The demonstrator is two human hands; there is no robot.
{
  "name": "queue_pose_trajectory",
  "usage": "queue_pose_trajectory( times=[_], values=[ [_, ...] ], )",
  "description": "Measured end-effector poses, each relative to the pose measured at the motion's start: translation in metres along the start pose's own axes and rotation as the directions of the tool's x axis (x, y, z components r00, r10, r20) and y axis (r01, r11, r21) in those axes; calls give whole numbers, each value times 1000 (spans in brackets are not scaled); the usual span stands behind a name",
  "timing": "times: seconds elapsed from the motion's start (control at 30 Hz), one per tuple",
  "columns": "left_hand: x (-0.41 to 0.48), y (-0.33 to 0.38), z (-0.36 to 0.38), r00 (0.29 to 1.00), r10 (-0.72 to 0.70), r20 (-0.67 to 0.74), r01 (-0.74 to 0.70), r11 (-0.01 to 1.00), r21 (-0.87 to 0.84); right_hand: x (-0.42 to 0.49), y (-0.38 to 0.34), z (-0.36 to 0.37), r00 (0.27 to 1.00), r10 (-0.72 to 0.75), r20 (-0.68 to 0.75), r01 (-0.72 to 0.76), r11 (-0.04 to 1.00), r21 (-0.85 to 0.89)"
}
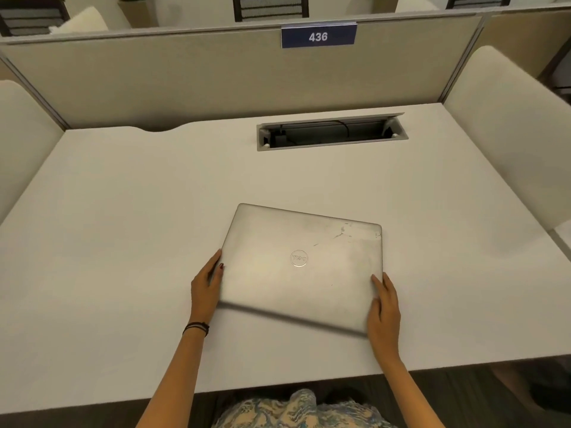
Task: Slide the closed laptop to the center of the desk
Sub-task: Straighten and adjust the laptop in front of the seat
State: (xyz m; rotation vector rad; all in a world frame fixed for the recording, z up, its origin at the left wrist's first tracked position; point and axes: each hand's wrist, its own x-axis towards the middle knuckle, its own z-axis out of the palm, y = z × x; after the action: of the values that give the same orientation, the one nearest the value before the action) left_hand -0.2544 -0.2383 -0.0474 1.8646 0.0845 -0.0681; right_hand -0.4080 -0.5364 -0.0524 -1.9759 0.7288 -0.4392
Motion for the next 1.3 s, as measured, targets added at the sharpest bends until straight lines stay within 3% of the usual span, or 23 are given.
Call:
queue_pose_trajectory(
  times=[0.3, 0.6, 1.0, 1.13, 1.3],
  values=[
    [-2, 3, 2, 997, 32, -75, -30, 999, 25, 1, -6, 3, 994, 54, -95, -48, 996, 70],
    [1, -2, 2, 993, 109, -41, -106, 993, 59, 8, -12, 7, 993, 49, -104, -31, 985, 170],
    [14, -2, 1, 987, 140, -75, -131, 985, 114, 29, -21, 15, 999, -39, -18, 40, 998, 51],
    [13, 0, 1, 991, 112, -70, -103, 988, 116, 31, -19, 14, 1000, -4, 5, 3, 995, 96],
    [12, 2, 0, 995, 82, -61, -75, 991, 108, 36, -20, 12, 989, 145, -5, -139, 958, 251]
  ],
)
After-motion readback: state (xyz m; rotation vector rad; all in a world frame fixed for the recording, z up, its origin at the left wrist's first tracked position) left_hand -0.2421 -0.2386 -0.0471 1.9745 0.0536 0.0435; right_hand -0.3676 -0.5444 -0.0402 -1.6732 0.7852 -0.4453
